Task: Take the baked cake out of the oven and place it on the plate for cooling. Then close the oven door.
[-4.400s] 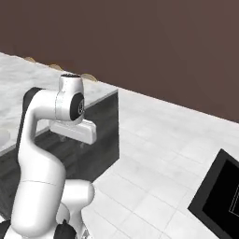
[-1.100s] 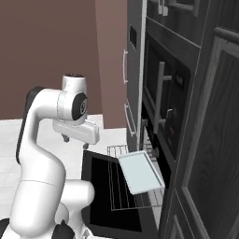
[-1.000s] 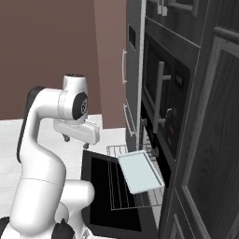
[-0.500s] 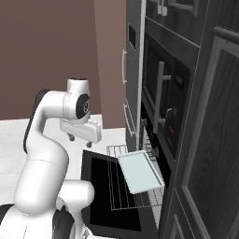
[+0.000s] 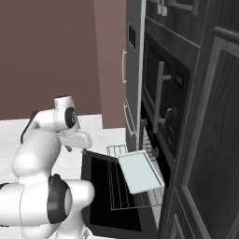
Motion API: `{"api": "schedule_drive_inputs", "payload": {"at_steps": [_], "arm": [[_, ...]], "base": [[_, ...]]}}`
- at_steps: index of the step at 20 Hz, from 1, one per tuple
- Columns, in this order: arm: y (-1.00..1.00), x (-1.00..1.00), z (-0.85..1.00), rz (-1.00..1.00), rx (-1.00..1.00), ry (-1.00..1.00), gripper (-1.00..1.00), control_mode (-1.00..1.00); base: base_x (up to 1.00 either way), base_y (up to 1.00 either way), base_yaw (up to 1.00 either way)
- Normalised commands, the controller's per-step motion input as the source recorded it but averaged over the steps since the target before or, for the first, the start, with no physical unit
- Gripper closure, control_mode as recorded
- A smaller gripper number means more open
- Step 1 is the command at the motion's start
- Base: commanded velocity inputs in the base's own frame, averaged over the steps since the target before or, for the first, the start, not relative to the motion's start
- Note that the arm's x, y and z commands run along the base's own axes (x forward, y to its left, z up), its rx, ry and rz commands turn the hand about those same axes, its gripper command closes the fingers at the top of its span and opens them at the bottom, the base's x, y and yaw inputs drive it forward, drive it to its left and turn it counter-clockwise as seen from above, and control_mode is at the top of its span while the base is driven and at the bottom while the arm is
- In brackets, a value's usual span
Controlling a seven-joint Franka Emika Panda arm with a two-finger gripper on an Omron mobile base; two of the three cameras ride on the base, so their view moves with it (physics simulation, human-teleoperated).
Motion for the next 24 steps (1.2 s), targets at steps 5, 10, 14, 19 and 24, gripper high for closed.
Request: {"api": "schedule_drive_inputs", "payload": {"at_steps": [5,10,14,19,24], "arm": [[0.01,0.45,-0.96,0.0,-0.09,0.12,-1.0,-1.0],[0.0,0.51,-0.85,0.0,-0.07,0.14,-1.0,-1.0],[0.0,0.45,-0.75,0.0,-0.06,0.13,-1.0,-1.0],[0.0,0.47,-0.64,0.0,-0.02,0.12,-1.0,-1.0],[0.0,0.44,-0.62,0.0,0.0,0.12,-1.0,-1.0]], "base": [[0.0,0.0,0.0],[0.0,0.0,0.0],[0.0,0.0,0.0],[0.0,0.0,0.0],[0.0,0.0,0.0]]}}
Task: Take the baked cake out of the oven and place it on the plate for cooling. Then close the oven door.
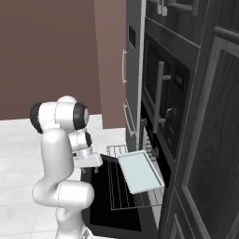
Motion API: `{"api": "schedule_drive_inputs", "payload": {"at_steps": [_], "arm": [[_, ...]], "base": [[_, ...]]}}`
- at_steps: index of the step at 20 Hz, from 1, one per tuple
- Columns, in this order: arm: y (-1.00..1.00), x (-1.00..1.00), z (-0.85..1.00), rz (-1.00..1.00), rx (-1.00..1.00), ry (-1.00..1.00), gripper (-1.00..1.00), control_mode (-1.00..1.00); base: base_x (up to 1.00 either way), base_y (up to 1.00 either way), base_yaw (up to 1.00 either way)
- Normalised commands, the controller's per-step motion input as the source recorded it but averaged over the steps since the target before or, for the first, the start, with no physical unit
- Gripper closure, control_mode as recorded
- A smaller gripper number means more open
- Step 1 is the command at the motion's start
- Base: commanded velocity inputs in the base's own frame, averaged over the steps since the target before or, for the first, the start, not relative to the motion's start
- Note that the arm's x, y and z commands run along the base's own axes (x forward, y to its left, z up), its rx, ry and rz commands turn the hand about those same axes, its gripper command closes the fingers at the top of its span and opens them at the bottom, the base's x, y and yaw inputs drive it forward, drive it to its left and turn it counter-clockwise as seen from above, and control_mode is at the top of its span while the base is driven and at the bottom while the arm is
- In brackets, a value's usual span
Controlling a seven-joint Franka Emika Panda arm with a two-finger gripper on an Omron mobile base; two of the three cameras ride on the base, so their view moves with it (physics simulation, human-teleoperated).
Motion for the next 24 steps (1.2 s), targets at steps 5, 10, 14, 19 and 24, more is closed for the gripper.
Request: {"api": "schedule_drive_inputs", "payload": {"at_steps": [5,10,14,19,24], "arm": [[-0.01,0.28,-0.59,0.0,0.01,0.04,-1.0,-1.0],[-0.12,0.04,-0.55,0.02,0.05,-0.06,-1.0,-1.0],[-0.29,0.01,-0.43,0.08,0.13,-0.14,-1.0,-1.0],[-0.24,0.0,-0.44,0.12,0.16,-0.18,-1.0,-1.0],[-0.03,0.11,-0.49,0.11,0.12,-0.09,-1.0,-1.0]], "base": [[0.0,0.0,0.0],[0.0,0.0,0.0],[0.0,0.0,0.0],[0.0,0.0,0.0],[0.0,0.0,0.0]]}}
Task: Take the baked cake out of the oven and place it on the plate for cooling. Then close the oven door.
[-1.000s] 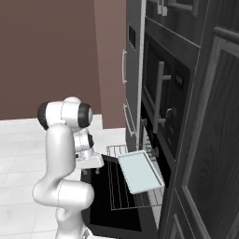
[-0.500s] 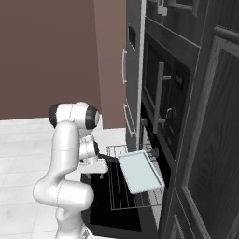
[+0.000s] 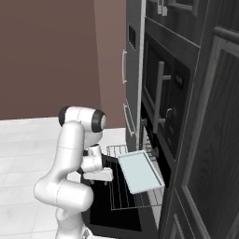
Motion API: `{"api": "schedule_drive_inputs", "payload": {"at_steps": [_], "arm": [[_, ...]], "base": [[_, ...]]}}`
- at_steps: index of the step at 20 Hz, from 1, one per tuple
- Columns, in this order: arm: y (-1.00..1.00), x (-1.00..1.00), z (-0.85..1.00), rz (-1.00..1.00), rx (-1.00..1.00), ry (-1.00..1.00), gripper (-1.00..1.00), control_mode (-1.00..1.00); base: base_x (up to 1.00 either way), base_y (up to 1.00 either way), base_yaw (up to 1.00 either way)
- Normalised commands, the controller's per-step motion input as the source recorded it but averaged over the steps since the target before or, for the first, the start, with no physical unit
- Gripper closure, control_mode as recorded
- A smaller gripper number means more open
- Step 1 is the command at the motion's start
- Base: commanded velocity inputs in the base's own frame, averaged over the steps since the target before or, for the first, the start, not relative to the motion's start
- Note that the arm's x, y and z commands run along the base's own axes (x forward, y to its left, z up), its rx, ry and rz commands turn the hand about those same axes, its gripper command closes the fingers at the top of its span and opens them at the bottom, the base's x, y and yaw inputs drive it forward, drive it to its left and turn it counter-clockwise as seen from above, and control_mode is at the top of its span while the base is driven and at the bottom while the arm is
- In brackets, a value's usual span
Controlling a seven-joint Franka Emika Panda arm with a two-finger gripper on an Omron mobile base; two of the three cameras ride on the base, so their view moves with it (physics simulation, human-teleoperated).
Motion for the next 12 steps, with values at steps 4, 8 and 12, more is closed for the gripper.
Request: {"api": "schedule_drive_inputs", "payload": {"at_steps": [4,8,12], "arm": [[0.0,0.17,-0.42,0.08,0.08,-0.02,-1.0,-1.0],[0.0,0.28,-0.36,0.06,0.04,-0.03,-1.0,-1.0],[0.0,0.34,-0.4,0.04,0.01,-0.05,-1.0,-1.0]], "base": [[0.0,0.0,0.0],[0.0,0.0,0.0],[0.0,0.0,0.0]]}}
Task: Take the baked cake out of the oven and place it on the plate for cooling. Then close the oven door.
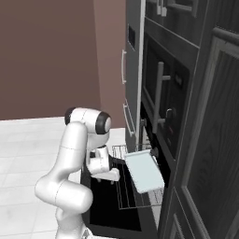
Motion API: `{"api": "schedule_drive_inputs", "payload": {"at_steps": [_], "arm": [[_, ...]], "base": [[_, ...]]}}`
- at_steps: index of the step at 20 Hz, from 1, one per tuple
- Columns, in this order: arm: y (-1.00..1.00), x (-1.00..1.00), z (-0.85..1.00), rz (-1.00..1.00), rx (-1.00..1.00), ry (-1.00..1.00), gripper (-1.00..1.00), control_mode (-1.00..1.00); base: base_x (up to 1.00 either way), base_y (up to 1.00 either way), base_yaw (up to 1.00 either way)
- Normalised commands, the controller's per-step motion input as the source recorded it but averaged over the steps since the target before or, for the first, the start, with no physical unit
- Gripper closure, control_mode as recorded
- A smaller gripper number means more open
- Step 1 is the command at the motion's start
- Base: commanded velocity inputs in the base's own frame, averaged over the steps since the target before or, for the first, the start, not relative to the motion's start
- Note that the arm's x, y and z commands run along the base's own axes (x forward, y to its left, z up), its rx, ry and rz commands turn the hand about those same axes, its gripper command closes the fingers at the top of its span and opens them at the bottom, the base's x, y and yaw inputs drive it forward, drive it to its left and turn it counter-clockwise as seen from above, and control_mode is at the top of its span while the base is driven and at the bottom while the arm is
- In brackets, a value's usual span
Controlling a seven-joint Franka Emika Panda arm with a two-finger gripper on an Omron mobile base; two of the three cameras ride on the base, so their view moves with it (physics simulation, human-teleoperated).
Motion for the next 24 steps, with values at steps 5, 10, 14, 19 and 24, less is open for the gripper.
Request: {"api": "schedule_drive_inputs", "payload": {"at_steps": [5,10,14,19,24], "arm": [[-0.2,0.43,-0.38,0.0,0.0,-0.15,-1.0,-1.0],[-0.39,0.53,-0.3,0.0,0.0,-0.18,-1.0,-1.0],[-0.47,0.64,-0.24,0.0,0.0,-0.16,-1.0,-1.0],[-0.41,0.66,-0.16,0.0,0.0,-0.14,-1.0,-1.0],[-0.14,0.29,-0.01,0.0,0.0,-0.12,-1.0,-1.0]], "base": [[0.0,0.0,0.0],[0.0,0.0,0.0],[0.0,0.0,0.0],[0.0,0.0,0.0],[0.0,0.0,0.0]]}}
